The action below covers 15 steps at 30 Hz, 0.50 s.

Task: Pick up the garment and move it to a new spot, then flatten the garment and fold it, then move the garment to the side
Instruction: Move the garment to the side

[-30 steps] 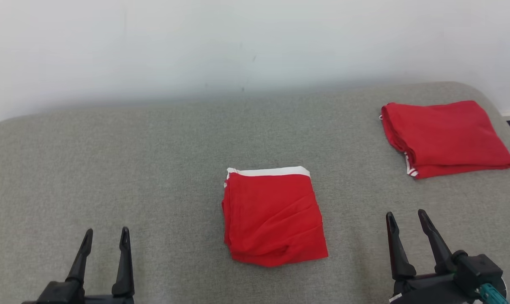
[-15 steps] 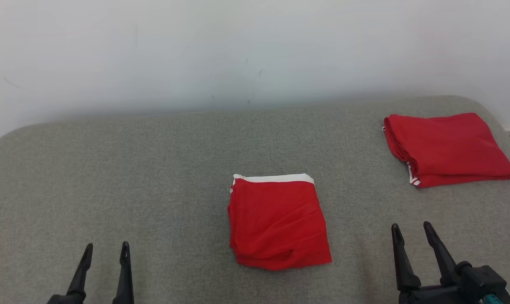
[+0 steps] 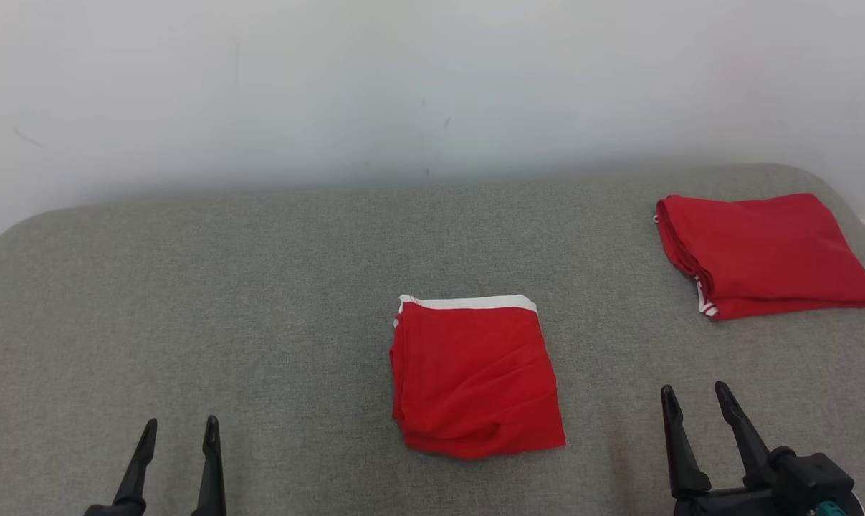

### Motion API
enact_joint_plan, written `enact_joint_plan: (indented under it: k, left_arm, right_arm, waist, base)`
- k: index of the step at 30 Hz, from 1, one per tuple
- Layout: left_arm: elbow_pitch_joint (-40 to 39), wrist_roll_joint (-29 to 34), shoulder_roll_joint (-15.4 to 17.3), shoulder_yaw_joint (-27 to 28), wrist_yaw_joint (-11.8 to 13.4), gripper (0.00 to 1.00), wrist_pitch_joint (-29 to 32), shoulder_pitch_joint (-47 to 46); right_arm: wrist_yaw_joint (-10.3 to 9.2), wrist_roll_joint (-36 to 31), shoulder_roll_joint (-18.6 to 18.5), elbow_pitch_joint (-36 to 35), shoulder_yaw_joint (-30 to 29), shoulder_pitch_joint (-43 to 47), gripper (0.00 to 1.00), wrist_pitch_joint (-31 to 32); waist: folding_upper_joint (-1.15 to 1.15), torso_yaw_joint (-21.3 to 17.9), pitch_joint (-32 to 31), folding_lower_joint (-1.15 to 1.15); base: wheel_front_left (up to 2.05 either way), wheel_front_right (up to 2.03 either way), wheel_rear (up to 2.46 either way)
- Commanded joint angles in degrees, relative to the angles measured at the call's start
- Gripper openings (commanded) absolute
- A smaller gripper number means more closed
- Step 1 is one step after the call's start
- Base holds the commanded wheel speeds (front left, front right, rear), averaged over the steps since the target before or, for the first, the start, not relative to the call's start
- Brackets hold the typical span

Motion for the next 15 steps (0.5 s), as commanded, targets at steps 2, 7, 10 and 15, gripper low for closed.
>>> enact_joint_plan:
  k: [2,7,10,15]
  left_arm:
    - [0.1,0.3,-0.1,0.0,0.2,1.00,-0.2,0.4]
    - [0.3,0.4,-0.2,-0.2,0.2,1.00,-0.2,-0.1]
    - [0.5,0.3,-0.3,-0.6,0.2,1.00,-0.2,-0.7]
    - [0.6,0.2,-0.5,-1.3,0.1,1.00,-0.2,-1.2]
  right_arm:
    - [-0.16,0.1,0.1,0.1,-0.1,0.5,1.00,-0.1]
    - [-0.16,0.3,0.5,0.9,0.4,-1.1,1.00,-0.1]
    - [-0.16,0.5,0.0,2.5,1.6,-3.5,1.00,0.0]
    - [-0.16,0.0,-0.8,7.3,4.3,-9.2,1.00,1.6]
  waist:
    - [0.00,0.1,0.0,0.00]
    - [0.00,0.3,0.1,0.00]
    - [0.00,0.8,0.3,0.00]
    - [0.00,2.2,0.8,0.00]
  base:
    - [0.00,0.00,0.00]
    - [0.00,0.00,0.00]
    - [0.00,0.00,0.00]
    - [0.00,0.00,0.00]
